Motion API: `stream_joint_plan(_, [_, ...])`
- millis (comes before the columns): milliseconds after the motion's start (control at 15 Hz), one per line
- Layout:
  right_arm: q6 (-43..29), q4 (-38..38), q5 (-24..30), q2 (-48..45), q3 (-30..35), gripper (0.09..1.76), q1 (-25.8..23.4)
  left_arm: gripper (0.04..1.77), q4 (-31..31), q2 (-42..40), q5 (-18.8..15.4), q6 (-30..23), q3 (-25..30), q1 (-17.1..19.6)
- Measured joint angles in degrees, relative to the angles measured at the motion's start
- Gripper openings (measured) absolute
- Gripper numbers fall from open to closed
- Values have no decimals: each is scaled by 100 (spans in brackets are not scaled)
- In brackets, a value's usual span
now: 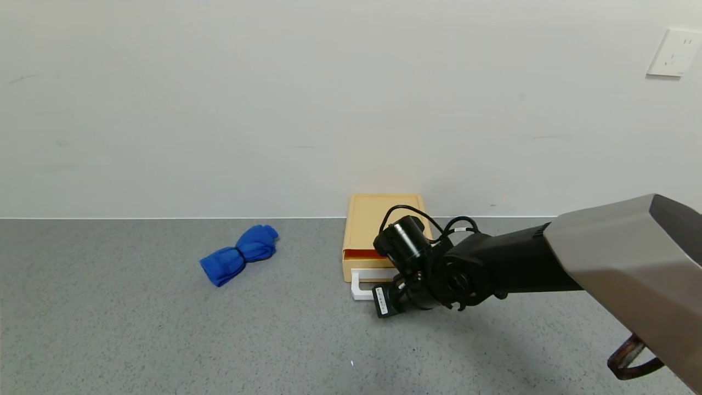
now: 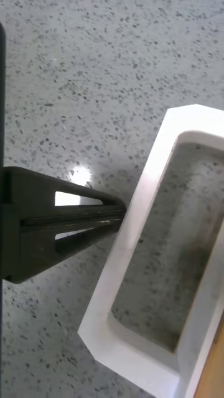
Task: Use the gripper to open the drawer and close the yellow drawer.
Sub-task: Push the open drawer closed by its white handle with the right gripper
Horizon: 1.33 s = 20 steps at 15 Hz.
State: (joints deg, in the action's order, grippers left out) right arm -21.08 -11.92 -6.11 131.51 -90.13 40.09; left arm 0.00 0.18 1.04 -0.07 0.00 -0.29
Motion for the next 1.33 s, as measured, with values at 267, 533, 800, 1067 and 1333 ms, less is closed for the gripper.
stream_joint_plan(267, [39,-4,5,126,-271,12,-105,172,0,0,0,0,0,-1])
stream_joint_plan(533, [61,0,2,258,-450,12,-167,172,0,0,-2,0,0,2])
stream_joint_plan(800, [66,2,2,322,-585,12,-210,172,0,0,-2,0,0,-1])
stream_joint_plan(1067, [63,-11,10,330,-605,12,-221,172,0,0,0,0,0,2])
stream_joint_plan(1333, [61,-50,10,239,-529,12,-176,172,0,0,4,0,0,0])
